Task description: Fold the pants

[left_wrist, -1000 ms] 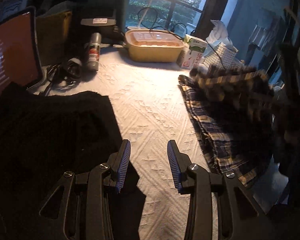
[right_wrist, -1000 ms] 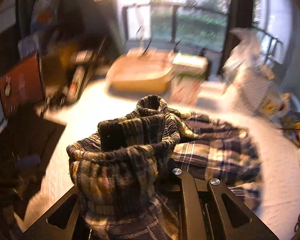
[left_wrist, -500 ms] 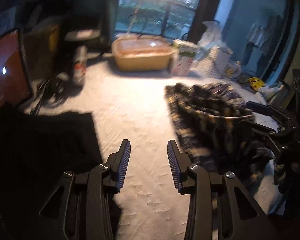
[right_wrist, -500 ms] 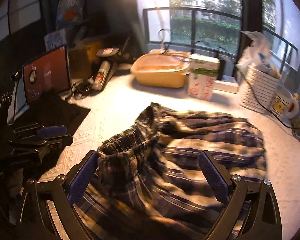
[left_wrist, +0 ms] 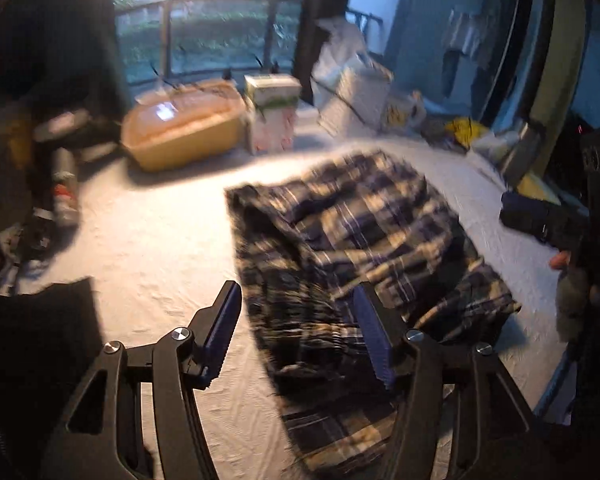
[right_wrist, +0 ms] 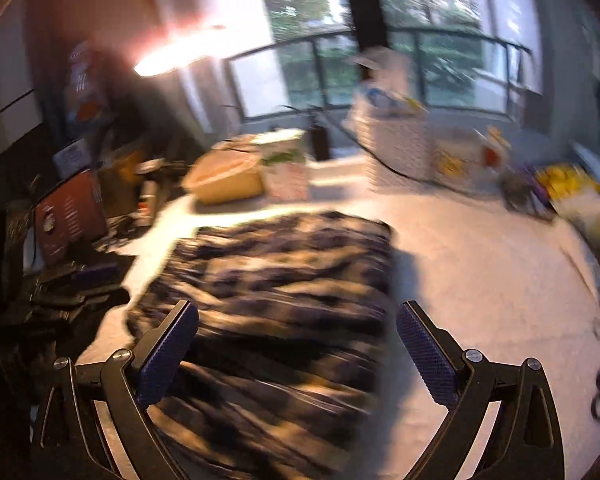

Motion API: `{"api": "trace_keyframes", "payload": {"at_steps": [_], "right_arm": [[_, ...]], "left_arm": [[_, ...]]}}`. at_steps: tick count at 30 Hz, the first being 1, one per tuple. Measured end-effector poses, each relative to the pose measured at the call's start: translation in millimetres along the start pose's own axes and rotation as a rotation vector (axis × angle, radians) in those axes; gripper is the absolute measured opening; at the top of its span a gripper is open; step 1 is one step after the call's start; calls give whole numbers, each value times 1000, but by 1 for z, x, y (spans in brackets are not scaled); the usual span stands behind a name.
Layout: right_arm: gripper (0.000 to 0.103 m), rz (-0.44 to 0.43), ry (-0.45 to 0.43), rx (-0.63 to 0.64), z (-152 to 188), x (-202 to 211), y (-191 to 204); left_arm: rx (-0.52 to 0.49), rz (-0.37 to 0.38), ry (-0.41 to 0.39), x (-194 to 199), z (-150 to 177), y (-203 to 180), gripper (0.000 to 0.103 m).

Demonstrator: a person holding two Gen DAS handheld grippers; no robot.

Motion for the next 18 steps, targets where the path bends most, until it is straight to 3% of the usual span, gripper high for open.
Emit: {"api": "trace_keyframes", "payload": {"at_steps": [2, 5, 8, 12, 13, 14, 18], "right_arm": [[62, -7, 5, -23, 0, 0, -15], [47, -5, 12, -24, 0, -5, -25], [46, -23, 12, -17, -4, -13, -31], [46, -22, 20, 20, -17, -30, -36], [46, -20, 20, 26, -19, -33, -37], [46, -19, 20, 28, -23, -38, -39], [46, -42, 47, 35, -37, -62, -46]], "left_arm": [[-11, -7, 31, -13, -3, -2, 58], [-44, -1, 21, -23, -17, 1, 58], [-97, 2, 60, -43, -31, 8, 58], [-77, 27, 115, -67, -39, 26, 58], [-69, 49, 114, -69, -40, 29, 53], [-59, 75, 108, -72, -40, 32, 40], [-33, 88, 105, -81, -41, 41, 26]]}}
Point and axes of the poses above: each gripper's, at about its wrist camera, not at the fingertips, and x roughly against the way its jaws point, y to its left, z to its underside, the point moved 1 cm from there along -x, roughly the way its jaws point, and after that the axes turned 12 degrees about -x, right-handed, at the moved point
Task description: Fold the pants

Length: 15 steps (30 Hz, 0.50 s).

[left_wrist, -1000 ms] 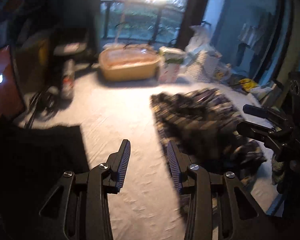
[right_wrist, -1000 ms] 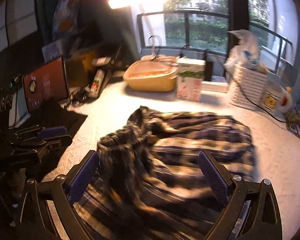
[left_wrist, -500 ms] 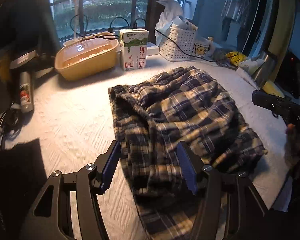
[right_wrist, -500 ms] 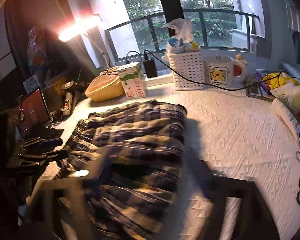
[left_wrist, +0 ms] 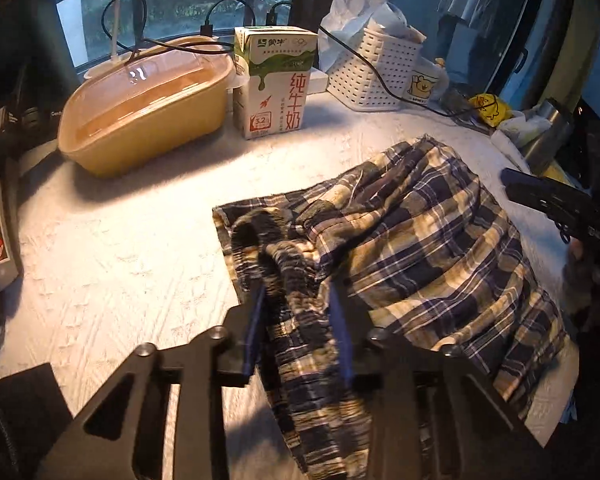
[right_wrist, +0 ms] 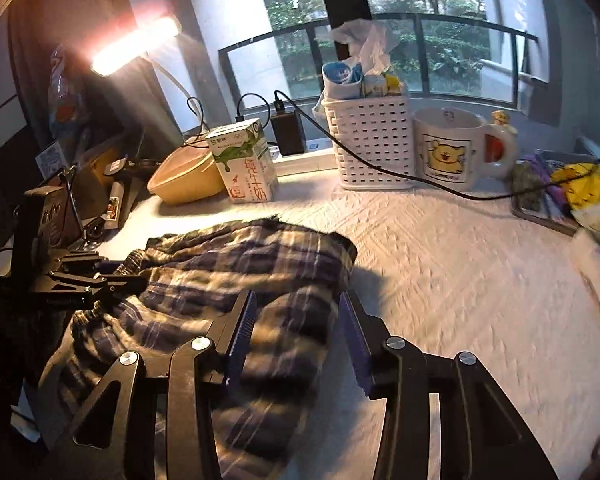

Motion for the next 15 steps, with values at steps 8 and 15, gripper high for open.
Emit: {"api": "trace_keyframes", "payload": {"at_steps": [8, 15], "right_arm": [[18, -4, 110, 26, -19, -65, -3], [18, 78, 104, 108, -33, -88, 7]], "left_arm": [[-6, -77, -127, 18, -16, 3, 10], [32, -119, -75, -13, -29, 24, 11]]}}
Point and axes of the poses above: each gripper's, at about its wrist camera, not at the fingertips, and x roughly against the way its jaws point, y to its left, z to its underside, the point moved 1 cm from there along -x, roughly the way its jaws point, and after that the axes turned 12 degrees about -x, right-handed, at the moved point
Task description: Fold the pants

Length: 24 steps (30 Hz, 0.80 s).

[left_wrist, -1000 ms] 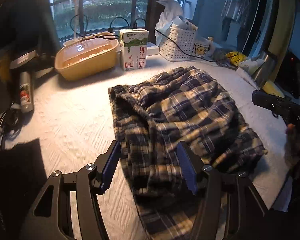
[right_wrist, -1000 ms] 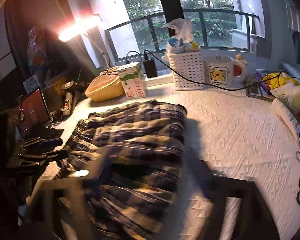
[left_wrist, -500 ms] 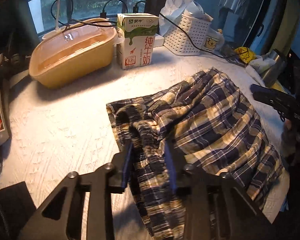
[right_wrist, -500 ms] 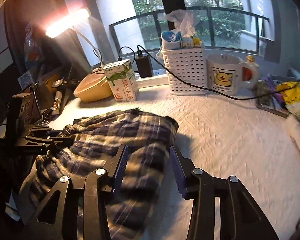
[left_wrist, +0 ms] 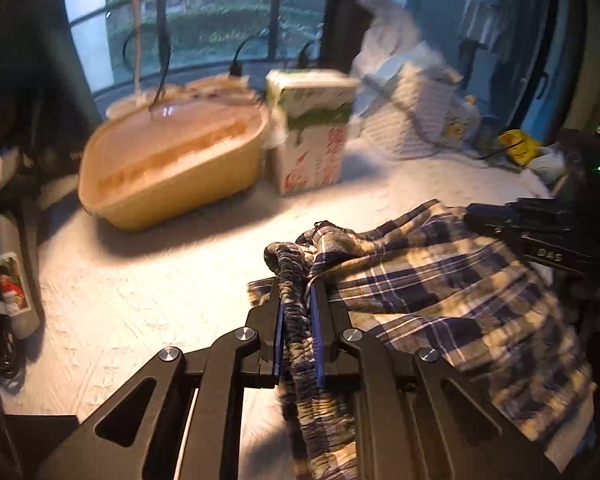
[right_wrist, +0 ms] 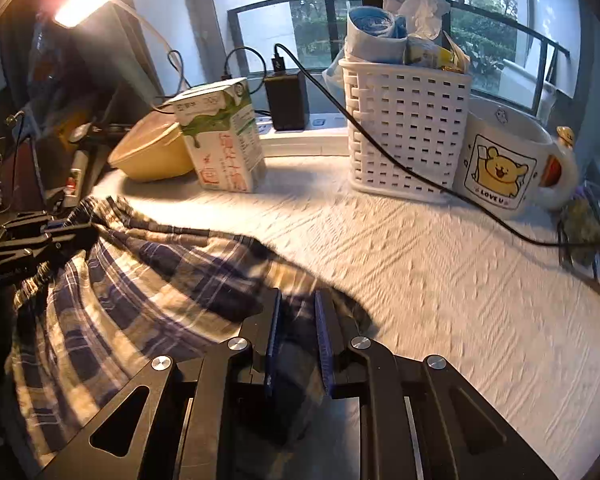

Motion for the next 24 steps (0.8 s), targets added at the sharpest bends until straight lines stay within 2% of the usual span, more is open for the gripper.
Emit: {"api": "trace_keyframes", "payload": {"at_steps": [4, 6, 7, 9, 12, 13, 15, 18, 22, 24], "right_arm": [[18, 20, 25, 34, 2, -16, 3], [18, 45, 19, 51, 1, -14, 6], [18, 68, 14, 61, 0, -10, 9], [18, 59, -11, 65, -2, 5, 16], [18, -57, -45, 108, -3, 32, 39], [18, -108, -37, 143, -1, 39, 52], [18, -147, -19, 202, 6, 41, 69], [20, -154, 59, 275, 23, 22, 88], [20, -94, 143, 303, 47, -3, 88], [20, -99, 135, 302, 53, 2, 80]], "left_arm": [[63, 38, 32, -9, 4, 14, 17], [79, 42, 57, -4, 2, 19, 29], [81, 22, 65, 1, 0, 21, 41], [70, 8, 22, 23, -3, 21, 42], [14, 6, -58, 54, -4, 4, 42], [-10, 16, -82, 63, -4, -2, 42], [-70, 68, -107, 72, -1, -19, 42], [-120, 102, -81, 63, 8, -35, 42], [-109, 104, 45, 20, 26, -37, 42], [-111, 110, 16, 17, 26, -36, 42]]}}
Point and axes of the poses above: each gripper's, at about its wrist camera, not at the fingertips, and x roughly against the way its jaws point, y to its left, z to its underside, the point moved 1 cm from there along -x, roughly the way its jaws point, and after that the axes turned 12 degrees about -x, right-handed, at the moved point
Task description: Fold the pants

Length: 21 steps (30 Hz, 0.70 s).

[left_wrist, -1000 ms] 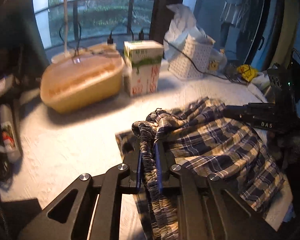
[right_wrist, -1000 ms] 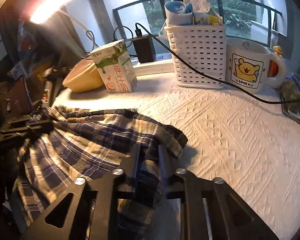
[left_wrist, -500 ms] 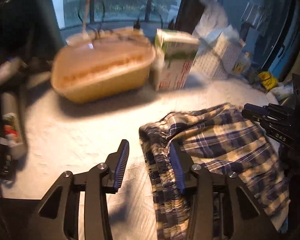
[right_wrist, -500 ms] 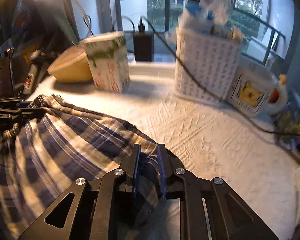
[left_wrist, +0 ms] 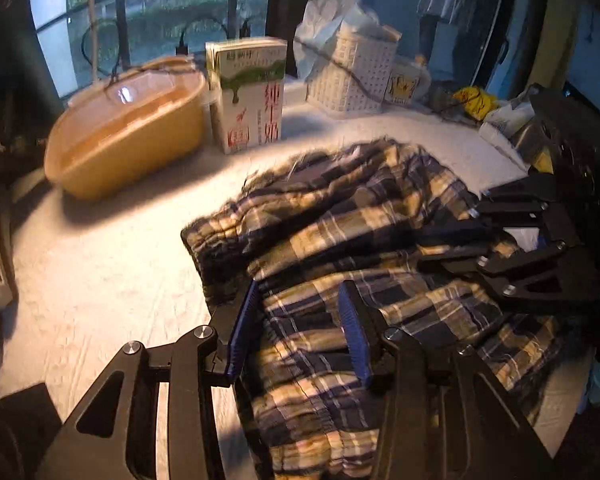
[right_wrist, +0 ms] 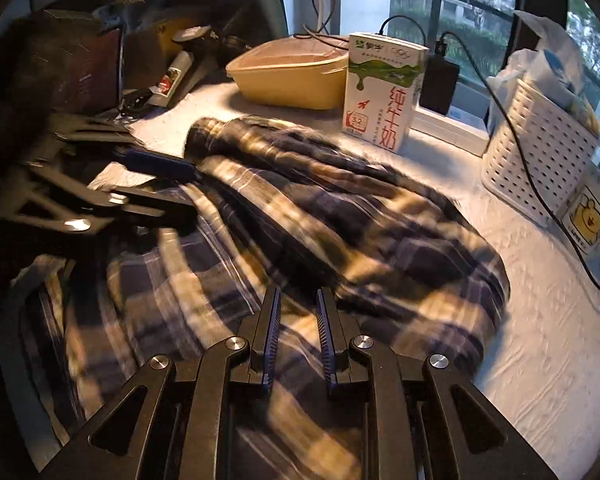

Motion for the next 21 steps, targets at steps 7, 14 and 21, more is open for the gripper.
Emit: {"api": "trace_keyframes", "payload": {"at_steps": [7, 14, 21], "right_arm": [[20, 39, 1, 18, 37, 33, -27], [52, 116, -10, 25, 46, 71, -37], [67, -35, -70, 180, 38, 61, 30]], "left_arm": [[18, -6, 28, -2, -7, 3, 42], [12, -45, -46, 41, -12, -13, 42], [-29, 30, -6, 36, 5, -44, 49]]}}
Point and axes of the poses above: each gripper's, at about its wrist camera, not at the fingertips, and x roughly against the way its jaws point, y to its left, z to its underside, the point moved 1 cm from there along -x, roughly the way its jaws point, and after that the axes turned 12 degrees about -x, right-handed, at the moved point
